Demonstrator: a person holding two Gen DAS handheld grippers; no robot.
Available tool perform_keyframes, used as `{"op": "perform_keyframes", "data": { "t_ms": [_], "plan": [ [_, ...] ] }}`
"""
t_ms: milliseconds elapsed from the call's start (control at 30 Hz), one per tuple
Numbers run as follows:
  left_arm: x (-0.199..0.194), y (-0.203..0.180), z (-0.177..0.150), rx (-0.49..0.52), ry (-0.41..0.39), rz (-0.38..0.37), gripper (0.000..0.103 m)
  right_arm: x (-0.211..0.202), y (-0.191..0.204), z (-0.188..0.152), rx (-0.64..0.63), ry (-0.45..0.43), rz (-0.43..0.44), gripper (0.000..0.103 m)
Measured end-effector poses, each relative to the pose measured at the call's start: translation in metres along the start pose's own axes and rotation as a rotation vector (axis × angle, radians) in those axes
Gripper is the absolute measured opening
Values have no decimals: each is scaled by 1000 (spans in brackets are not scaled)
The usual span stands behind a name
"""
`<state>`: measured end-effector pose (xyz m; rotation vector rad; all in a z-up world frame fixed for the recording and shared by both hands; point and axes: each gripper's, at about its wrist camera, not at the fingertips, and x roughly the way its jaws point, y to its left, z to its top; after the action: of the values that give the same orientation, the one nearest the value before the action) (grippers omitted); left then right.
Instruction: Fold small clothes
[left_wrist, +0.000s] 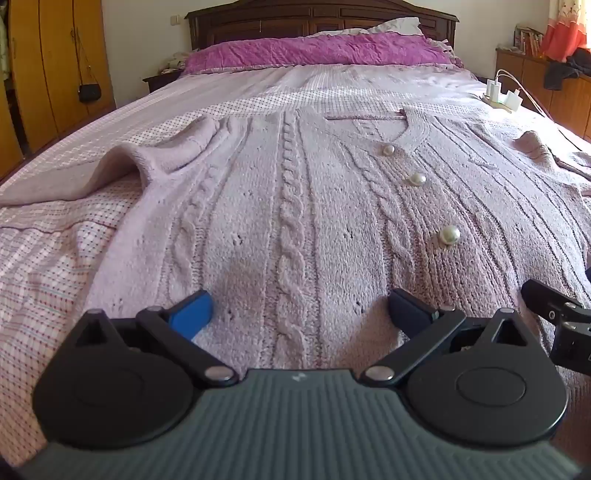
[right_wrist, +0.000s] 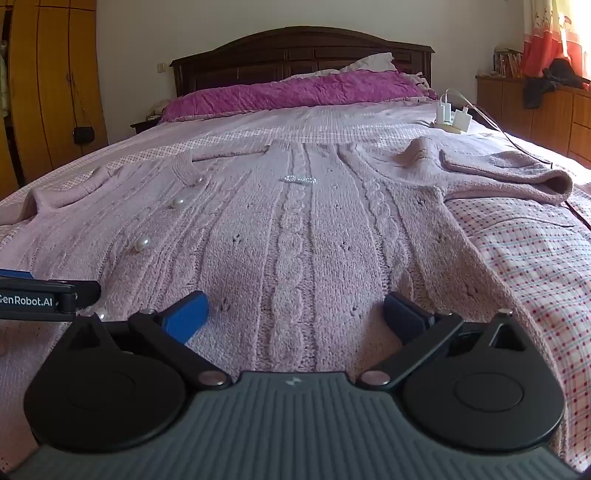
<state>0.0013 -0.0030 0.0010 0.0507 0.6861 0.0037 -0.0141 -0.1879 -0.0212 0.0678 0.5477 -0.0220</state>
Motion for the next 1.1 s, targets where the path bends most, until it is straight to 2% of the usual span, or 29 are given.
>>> {"op": "perform_keyframes", "data": {
  "t_ms": [1100],
  "plan": [
    [-3, 0, -3, -7, -15, 1, 103, 0, 1, -2, -5, -9, -2, 103]
  ]
}}
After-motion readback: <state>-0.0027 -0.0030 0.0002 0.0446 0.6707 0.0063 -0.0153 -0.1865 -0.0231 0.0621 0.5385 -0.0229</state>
